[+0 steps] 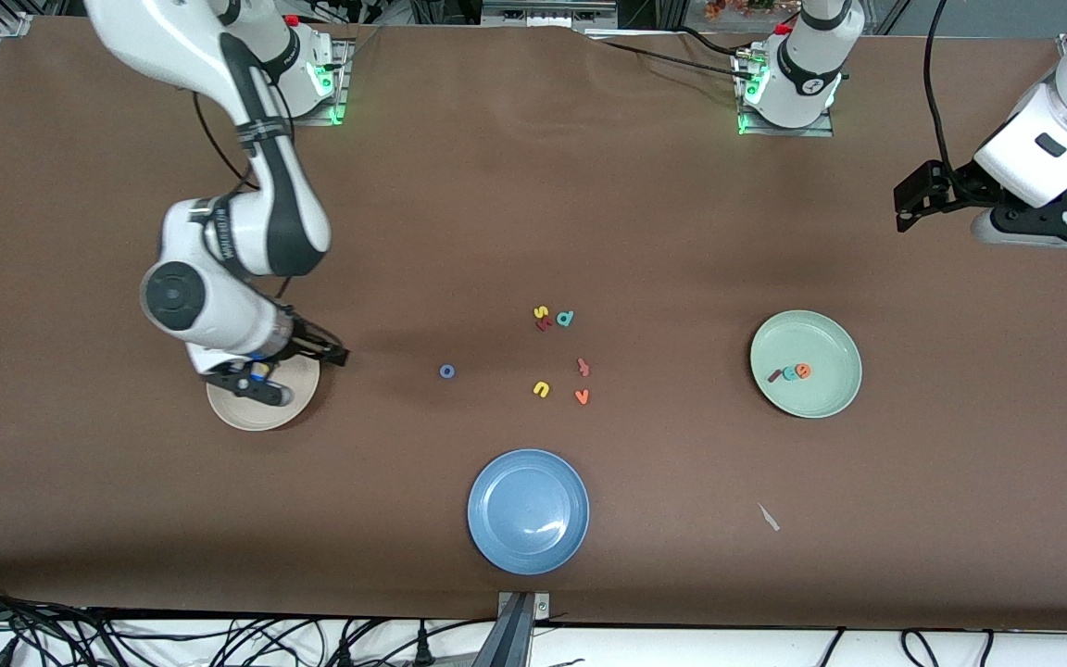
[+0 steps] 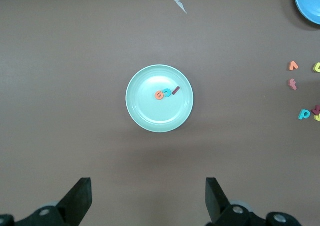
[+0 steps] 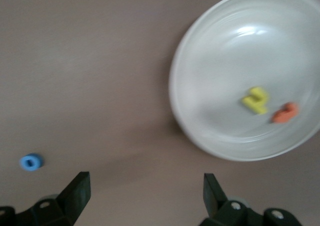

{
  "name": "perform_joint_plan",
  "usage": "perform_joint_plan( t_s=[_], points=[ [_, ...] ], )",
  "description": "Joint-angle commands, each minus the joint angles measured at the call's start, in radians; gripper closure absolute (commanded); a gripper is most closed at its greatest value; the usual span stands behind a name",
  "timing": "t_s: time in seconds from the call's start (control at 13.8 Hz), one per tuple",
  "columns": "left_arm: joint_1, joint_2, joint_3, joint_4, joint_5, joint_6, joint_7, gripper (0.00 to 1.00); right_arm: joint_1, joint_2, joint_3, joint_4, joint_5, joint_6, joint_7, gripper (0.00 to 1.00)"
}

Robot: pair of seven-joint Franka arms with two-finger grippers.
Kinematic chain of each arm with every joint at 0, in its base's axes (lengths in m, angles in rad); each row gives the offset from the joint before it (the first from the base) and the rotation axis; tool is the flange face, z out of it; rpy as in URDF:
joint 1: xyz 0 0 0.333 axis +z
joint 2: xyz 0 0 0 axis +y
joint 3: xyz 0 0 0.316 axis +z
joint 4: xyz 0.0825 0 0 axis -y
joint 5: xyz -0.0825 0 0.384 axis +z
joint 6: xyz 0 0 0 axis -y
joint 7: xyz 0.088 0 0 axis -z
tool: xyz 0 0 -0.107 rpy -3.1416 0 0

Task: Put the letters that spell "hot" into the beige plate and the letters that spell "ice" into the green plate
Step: 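Reach and grasp the blue ring letter with the right gripper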

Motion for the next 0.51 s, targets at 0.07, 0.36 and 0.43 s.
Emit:
perform_joint_plan(
  t_s=[0.07,0.36,0.43],
  points=[
    [-0.023,0.052,0.003,0.067,0.018,0.013,-0.009,0.00,0.093,0.127,-0.011,0.123,0.040,-0.009,0.115,0.00],
    [-0.020,0.059,0.005,0.066,-0.016,0.013,-0.071,0.00,0.133,0.192,-0.009,0.173,0.092,0.029,0.108,0.00],
    [-0.020,0.058,0.005,0.064,-0.016,0.010,-0.085,0.00,0.140,0.208,-0.008,0.196,0.094,0.032,0.108,0.00]
  ],
)
